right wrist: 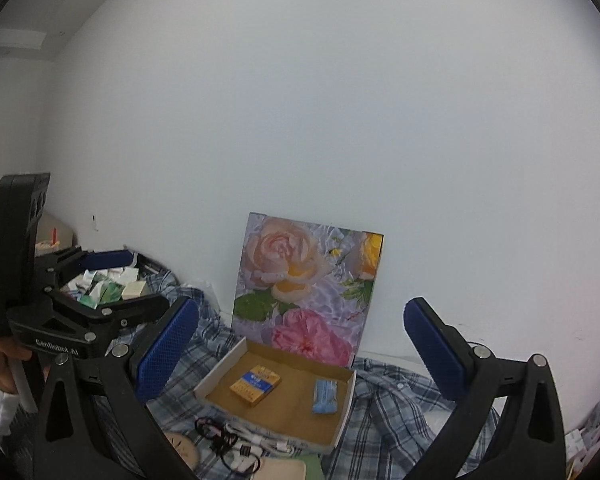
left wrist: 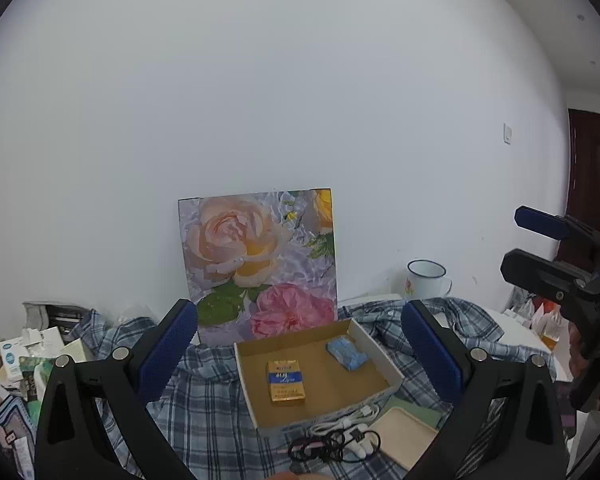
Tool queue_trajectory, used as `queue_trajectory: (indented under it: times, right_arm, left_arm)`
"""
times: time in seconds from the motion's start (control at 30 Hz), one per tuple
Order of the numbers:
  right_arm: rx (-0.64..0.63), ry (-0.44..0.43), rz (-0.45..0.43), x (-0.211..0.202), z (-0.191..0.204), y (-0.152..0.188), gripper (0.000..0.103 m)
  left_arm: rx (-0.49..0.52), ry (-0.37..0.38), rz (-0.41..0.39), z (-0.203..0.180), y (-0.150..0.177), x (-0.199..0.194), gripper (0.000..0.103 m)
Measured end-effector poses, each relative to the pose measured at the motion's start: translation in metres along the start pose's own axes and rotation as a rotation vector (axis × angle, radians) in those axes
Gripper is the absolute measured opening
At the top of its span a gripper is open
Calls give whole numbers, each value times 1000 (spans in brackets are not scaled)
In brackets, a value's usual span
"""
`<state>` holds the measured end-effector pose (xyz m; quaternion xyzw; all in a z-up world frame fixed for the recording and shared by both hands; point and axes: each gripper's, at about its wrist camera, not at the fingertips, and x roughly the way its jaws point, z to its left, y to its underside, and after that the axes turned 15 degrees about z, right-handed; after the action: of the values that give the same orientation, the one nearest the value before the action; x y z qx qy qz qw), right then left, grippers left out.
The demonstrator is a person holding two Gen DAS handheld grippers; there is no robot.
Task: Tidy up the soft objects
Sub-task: 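Lift both tools away from the box, then grasp the round beige disc with the left tool while the right tool grasps the beige phone case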
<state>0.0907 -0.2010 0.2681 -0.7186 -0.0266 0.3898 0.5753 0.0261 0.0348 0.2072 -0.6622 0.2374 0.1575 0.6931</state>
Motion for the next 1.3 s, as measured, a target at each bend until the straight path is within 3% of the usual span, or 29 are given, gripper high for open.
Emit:
queue_trajectory:
  times: [0.43, 0.8, 1.13, 1.3]
  right_arm:
    - [-18, 3, 84, 8, 4, 70, 103]
    - [-77, -64, 172, 41, 18, 121, 103]
    - [-32, -105, 288, 72, 7, 157, 103]
    - [-8, -125, 336, 87, 3, 169, 103]
  left_arm:
    - [47, -27, 69, -23, 52, 0, 103]
    - [23, 3, 236, -16, 100, 41, 103]
    - [-37, 95, 413, -4, 140, 72, 103]
    - [-16, 102, 493, -8, 158, 86, 103]
